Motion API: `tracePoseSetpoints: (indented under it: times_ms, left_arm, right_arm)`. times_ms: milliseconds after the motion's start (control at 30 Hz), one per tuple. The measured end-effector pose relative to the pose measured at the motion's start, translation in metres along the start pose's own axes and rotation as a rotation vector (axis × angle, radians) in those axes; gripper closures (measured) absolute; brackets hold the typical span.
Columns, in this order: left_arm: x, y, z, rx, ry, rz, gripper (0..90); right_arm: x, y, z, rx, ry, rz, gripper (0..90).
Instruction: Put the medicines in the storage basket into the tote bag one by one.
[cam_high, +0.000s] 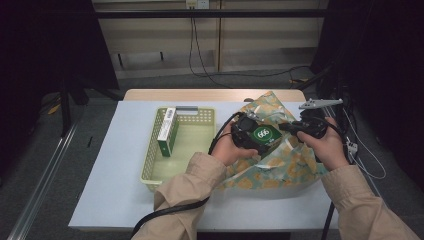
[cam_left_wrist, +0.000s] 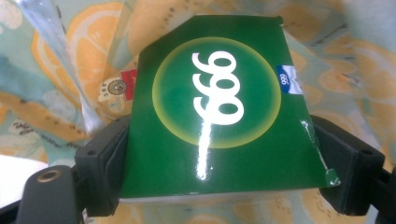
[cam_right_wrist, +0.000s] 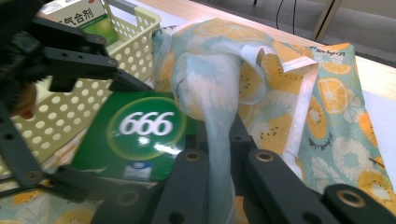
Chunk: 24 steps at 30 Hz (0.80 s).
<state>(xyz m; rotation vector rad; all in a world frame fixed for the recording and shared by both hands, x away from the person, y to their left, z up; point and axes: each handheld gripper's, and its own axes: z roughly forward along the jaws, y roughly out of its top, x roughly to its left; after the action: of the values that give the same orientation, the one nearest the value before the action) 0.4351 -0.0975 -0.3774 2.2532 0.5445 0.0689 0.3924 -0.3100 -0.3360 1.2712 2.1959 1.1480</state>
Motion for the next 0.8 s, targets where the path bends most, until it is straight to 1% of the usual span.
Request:
tracePoseSetpoints:
  times_ms: [67,167,233,267,333,433,467,500,567,600,633,667,700,733,800]
  left_arm:
    - [0.001,0.001,0.004,0.003,0.006,-0.005,16.3]
    - [0.003,0.001,0.009,0.01,0.015,-0.003,16.3]
    - [0.004,0.001,0.014,0.006,0.018,-0.012,16.2]
    - [0.005,0.001,0.016,0.016,0.022,-0.007,16.2]
    - [0.007,0.002,0.02,-0.006,0.018,-0.022,16.2]
    - [0.008,0.006,0.024,-0.01,0.023,-0.018,16.1]
    - [0.009,0.008,0.026,-0.023,0.025,-0.024,16.0]
    - [0.009,0.009,0.028,-0.03,0.033,-0.021,15.9]
    - [0.011,0.012,0.032,-0.065,0.043,-0.025,15.6]
    - [0.012,0.014,0.033,-0.074,0.049,-0.026,15.2]
    - [0.013,0.015,0.035,-0.095,0.059,-0.043,14.9]
    - [0.015,0.015,0.037,-0.114,0.06,-0.042,14.2]
    - [0.016,0.015,0.038,-0.114,0.046,-0.035,13.0]
    - [0.016,0.015,0.038,-0.108,0.04,-0.033,12.2]
    - [0.014,0.013,0.034,-0.095,0.023,-0.027,11.9]
  right_arm:
    - [0.0,0.0,-0.001,-0.001,0.0,-0.002,88.7]
    - [-0.001,0.0,-0.002,-0.005,0.001,0.001,88.7]
    - [-0.002,0.0,-0.003,-0.006,0.003,0.004,88.7]
    - [-0.002,-0.001,-0.003,-0.009,0.003,0.008,88.7]
    - [-0.003,-0.001,-0.004,-0.009,0.004,0.009,88.7]
    - [-0.004,-0.001,-0.004,-0.013,0.002,0.012,88.7]
    - [-0.004,-0.001,-0.005,-0.015,0.002,0.016,88.7]
    - [-0.004,-0.001,-0.005,-0.017,0.003,0.016,88.7]
    - [-0.005,-0.001,-0.006,-0.022,0.002,0.017,88.7]
    - [-0.005,-0.001,-0.006,-0.021,0.003,0.02,88.7]
    - [-0.006,-0.001,-0.006,-0.021,0.0,0.019,88.7]
    - [-0.007,-0.001,-0.006,-0.022,-0.001,0.021,88.7]
    - [-0.007,-0.002,-0.006,-0.021,-0.001,0.023,88.7]
    - [-0.008,-0.002,-0.006,-0.021,-0.002,0.025,88.7]
    - [-0.009,-0.004,-0.006,-0.016,0.002,0.027,88.6]
